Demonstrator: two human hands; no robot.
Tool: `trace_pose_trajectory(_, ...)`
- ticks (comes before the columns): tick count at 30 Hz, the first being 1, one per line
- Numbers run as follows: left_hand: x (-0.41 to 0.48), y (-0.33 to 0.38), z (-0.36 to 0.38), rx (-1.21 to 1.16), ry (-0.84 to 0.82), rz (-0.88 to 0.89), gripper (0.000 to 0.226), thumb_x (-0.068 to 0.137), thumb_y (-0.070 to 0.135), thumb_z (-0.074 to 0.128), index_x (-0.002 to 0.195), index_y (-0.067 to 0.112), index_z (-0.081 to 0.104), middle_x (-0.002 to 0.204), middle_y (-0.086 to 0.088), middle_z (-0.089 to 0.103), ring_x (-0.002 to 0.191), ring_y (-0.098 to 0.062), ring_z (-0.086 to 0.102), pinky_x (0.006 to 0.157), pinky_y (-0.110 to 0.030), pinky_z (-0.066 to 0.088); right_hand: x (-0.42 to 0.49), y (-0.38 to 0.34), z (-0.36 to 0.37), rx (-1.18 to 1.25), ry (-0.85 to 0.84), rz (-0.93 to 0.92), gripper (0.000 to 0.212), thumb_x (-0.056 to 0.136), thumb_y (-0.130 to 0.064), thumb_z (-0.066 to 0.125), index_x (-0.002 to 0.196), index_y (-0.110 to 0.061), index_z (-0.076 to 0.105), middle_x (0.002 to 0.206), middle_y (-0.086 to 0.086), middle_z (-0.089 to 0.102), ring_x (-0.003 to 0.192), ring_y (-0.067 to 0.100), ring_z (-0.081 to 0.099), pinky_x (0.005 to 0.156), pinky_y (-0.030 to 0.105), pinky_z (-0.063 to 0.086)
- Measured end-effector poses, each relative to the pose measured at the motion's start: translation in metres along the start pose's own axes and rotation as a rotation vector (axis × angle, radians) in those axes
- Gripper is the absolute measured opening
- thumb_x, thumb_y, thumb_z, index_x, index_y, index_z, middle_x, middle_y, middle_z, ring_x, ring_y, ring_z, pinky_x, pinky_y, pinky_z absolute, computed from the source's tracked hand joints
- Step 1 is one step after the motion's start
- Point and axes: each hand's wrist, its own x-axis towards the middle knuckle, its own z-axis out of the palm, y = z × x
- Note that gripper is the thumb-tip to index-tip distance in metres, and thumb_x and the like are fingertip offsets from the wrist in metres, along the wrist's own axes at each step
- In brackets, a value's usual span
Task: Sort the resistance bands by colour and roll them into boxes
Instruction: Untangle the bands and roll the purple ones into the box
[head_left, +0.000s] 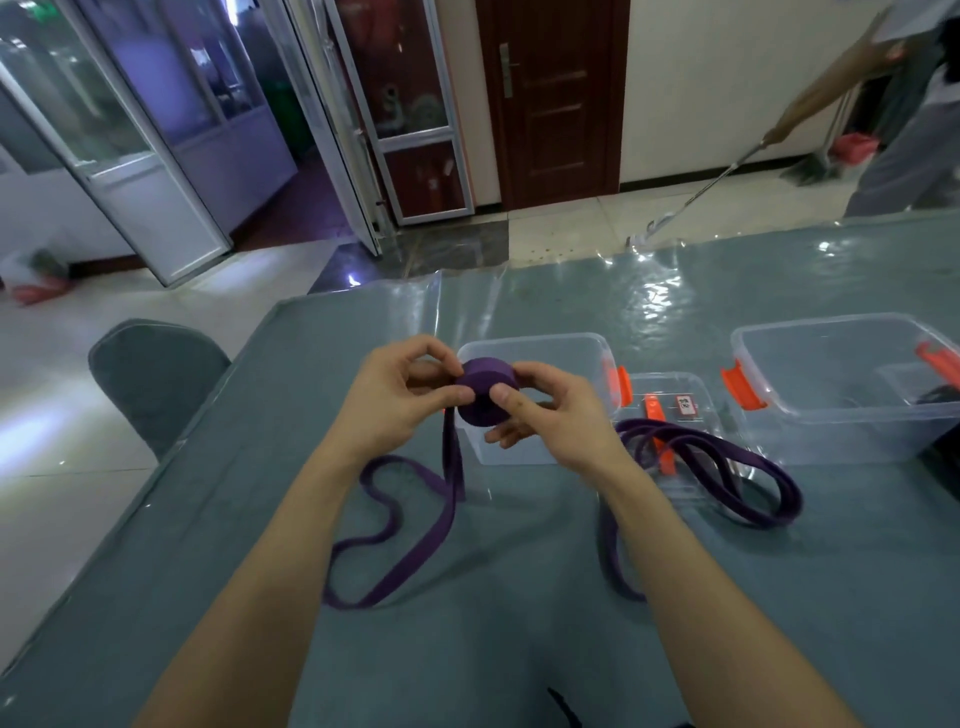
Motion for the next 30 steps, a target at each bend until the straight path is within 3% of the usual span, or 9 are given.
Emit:
trace_pose_trajectory(3,0.004,0.015,-0.013,0.244,-0.182,0.027,0.025,0.083,0.005,0.092,0.094,0.014,0.072,0.087,0.003,0.084,0.086,-0.012,0.082,0.082,-0.021,0.061,-0.001,-0.005,-0.005,-0.227,-0.071,0.027,0.024,0.092,-0.034,0.085,0.115,-0.032,0.078,0.114,-0.007,0.076,0.063,0.033,0.077,0.058,0.034,0.06)
trace_pose_trajectory(7,0.023,0.039,-0.016,0.517,-0.335,0.105,0.025,0.082,0.015,0.095,0.093,0.023,0.074,0.086,0.006,0.081,0.086,-0.003,0.077,0.082,-0.022,0.061,-0.004,-0.011,-0.004,-0.405,-0.059,-0.058,0.026,0.091,-0.026,0.086,0.109,-0.04,0.075,0.094,-0.013,0.08,0.061,0.019,0.077,0.061,0.03,0.061)
trace_pose_trajectory(9,0.025,0.041,-0.013,0.429,-0.296,0.147,0.025,0.082,0.015,0.095,0.092,0.021,0.073,0.088,0.005,0.081,0.088,-0.006,0.078,0.085,-0.024,0.063,-0.006,-0.013,-0.006,-0.305,0.002,-0.094,0.027,0.093,-0.018,0.084,0.111,-0.036,0.076,0.086,-0.003,0.081,0.064,0.023,0.078,0.066,0.031,0.063)
trace_pose_trajectory(14,0.01,0.014,-0.008,-0.014,-0.16,0.105,0.029,0.086,0.013,0.092,0.099,0.01,0.066,0.099,-0.016,0.08,0.093,-0.035,0.079,0.091,-0.049,0.064,-0.012,-0.018,-0.012,0.003,0.107,-0.13,0.028,0.094,-0.006,0.081,0.119,-0.018,0.079,0.094,0.009,0.082,0.065,0.033,0.076,0.064,0.034,0.062)
trace_pose_trajectory(17,0.004,0.005,0.0,-0.148,-0.074,0.088,0.03,0.079,0.027,0.093,0.095,0.02,0.068,0.103,-0.011,0.083,0.094,-0.028,0.08,0.09,-0.04,0.065,-0.014,-0.017,-0.011,0.091,0.157,-0.114,0.031,0.096,-0.007,0.078,0.127,-0.006,0.075,0.099,0.016,0.081,0.066,0.032,0.076,0.065,0.034,0.063)
trace_pose_trajectory(19,0.004,0.004,0.004,-0.144,-0.026,0.086,0.029,0.08,0.025,0.094,0.092,0.021,0.067,0.103,-0.01,0.084,0.094,-0.026,0.082,0.09,-0.037,0.065,-0.016,-0.014,-0.008,0.112,0.19,-0.094,0.031,0.098,-0.007,0.076,0.128,-0.003,0.073,0.102,0.019,0.081,0.068,0.033,0.077,0.067,0.036,0.063)
trace_pose_trajectory(23,0.009,0.007,-0.005,0.089,-0.096,0.099,0.027,0.086,0.005,0.09,0.089,0.016,0.066,0.09,-0.006,0.083,0.087,-0.023,0.082,0.089,-0.041,0.066,-0.026,-0.013,-0.009,-0.012,0.088,-0.046,0.034,0.099,-0.012,0.076,0.132,-0.01,0.07,0.117,0.011,0.077,0.076,0.038,0.079,0.075,0.049,0.066)
trace_pose_trajectory(26,0.015,0.028,-0.006,0.324,-0.288,0.097,0.028,0.084,0.006,0.092,0.086,0.02,0.068,0.086,-0.001,0.081,0.086,-0.016,0.081,0.091,-0.046,0.065,-0.032,-0.015,-0.018,-0.395,0.071,-0.039,0.049,0.092,-0.03,0.086,0.136,-0.032,0.067,0.12,-0.01,0.073,0.067,0.023,0.078,0.072,0.041,0.066)
trace_pose_trajectory(30,0.028,0.055,0.002,0.527,-0.421,0.146,0.027,0.083,0.012,0.094,0.083,0.024,0.07,0.081,0.004,0.078,0.082,-0.012,0.077,0.088,-0.045,0.064,-0.031,-0.016,-0.018,-0.507,0.052,-0.038,0.029,0.094,-0.029,0.083,0.121,-0.028,0.072,0.111,-0.01,0.077,0.067,0.018,0.077,0.074,0.049,0.065)
